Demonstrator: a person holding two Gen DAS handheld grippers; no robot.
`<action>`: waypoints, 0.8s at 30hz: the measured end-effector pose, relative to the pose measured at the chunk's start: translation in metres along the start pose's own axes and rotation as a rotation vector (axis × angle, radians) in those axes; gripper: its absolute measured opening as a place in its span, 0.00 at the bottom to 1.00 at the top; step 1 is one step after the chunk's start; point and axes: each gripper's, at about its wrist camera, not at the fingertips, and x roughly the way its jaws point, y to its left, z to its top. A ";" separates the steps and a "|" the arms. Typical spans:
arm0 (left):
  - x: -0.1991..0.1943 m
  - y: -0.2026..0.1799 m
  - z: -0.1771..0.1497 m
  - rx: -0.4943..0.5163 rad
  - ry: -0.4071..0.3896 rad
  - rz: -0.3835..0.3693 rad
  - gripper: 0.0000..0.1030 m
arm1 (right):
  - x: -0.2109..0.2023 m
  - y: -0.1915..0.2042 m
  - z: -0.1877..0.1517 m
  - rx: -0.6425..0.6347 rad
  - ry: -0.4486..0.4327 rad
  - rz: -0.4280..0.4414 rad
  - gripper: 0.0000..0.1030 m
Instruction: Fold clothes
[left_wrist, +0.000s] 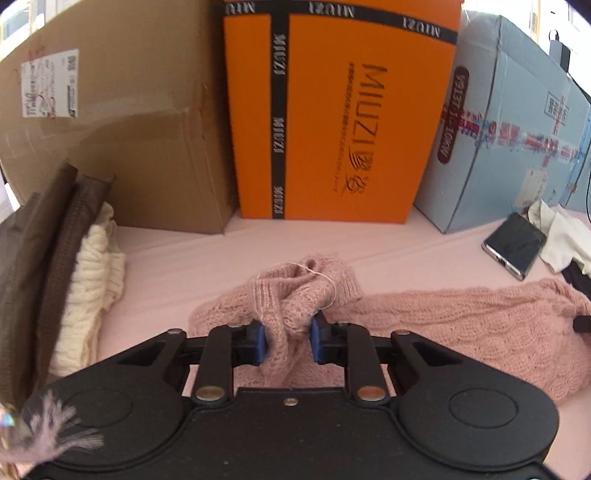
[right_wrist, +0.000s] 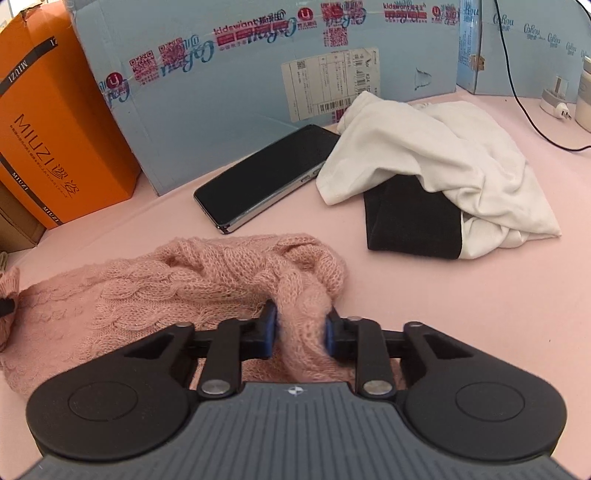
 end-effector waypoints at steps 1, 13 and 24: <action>-0.005 0.005 0.003 0.003 -0.031 0.018 0.22 | -0.006 -0.002 0.002 -0.005 -0.026 0.002 0.17; 0.032 0.062 0.002 0.035 0.036 0.154 0.44 | -0.007 -0.018 0.019 -0.006 -0.053 -0.087 0.17; 0.038 0.057 -0.001 0.421 0.053 0.320 0.73 | -0.021 -0.019 0.033 -0.181 -0.070 -0.109 0.51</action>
